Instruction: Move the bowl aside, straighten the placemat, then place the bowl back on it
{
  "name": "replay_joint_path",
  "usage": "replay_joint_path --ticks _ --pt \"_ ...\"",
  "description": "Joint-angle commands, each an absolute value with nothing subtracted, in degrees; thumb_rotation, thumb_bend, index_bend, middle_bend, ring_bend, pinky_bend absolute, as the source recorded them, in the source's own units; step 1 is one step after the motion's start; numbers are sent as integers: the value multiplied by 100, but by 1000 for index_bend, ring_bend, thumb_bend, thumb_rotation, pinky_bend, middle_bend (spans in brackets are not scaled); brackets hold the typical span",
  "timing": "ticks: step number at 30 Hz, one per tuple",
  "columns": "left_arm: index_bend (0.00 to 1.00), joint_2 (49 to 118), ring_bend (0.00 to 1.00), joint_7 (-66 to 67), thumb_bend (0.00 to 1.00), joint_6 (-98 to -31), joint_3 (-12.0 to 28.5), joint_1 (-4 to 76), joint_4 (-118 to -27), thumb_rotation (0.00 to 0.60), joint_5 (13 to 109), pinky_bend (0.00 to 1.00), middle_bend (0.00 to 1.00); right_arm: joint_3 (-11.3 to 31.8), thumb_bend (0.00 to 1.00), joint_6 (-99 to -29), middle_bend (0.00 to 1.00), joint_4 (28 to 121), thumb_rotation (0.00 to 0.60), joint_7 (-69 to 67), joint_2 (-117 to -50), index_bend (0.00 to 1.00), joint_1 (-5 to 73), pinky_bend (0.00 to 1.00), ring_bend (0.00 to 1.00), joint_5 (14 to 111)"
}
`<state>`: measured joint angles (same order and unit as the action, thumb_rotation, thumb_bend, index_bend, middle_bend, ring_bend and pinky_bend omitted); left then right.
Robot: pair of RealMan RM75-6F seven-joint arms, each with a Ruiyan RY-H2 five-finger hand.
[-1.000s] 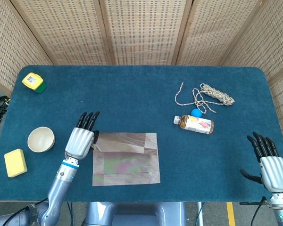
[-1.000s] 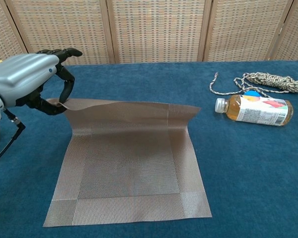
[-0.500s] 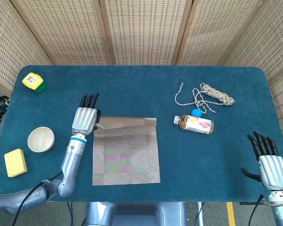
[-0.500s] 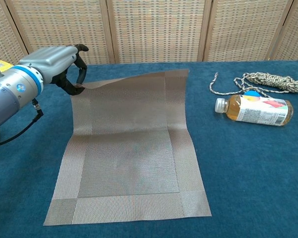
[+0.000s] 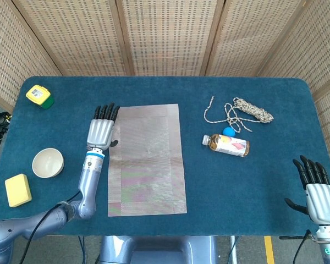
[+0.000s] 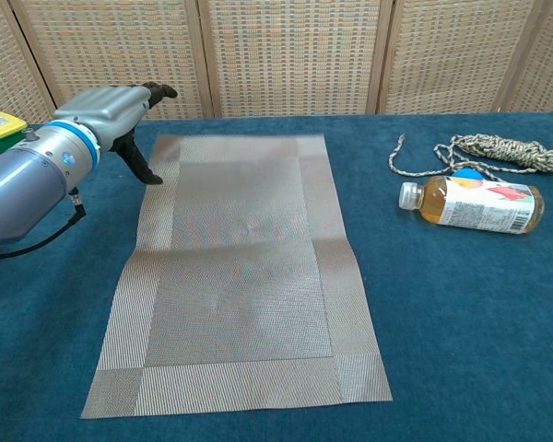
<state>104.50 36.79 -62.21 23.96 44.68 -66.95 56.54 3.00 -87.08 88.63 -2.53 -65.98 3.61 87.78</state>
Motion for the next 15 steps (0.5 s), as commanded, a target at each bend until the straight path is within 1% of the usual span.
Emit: replay_joint_path --ticks 1,6,10,11,15 --pt "0 10331 0 3542 68 -6346 2300 4391 -6842 600 5744 0 0 282 126 -8745 0 8874 600 -266 -6588 0 342 0 0 8824" --pt "0 9999 0 3290 69 -6648 2094 4107 -7439 600 5948 0 0 248 127 -8760 0 8881 600 -261 -6589 0 334 0 0 8898" --pt "0 9599 0 3337 70 -6977 1822 3732 -8173 600 6019 0 0 217 126 -8746 0 8881 600 -270 -6605 0 337 0 0 8948" --pt "0 9481 0 3380 69 -7073 1743 3631 -8379 600 6039 0 0 211 126 -8743 0 8882 600 -275 -6610 0 338 0 0 8958" --pt "0 8908 0 3314 69 -7742 1214 3036 -9225 600 6548 0 0 174 126 -8746 0 8886 600 -274 -6630 0 346 0 0 9047"
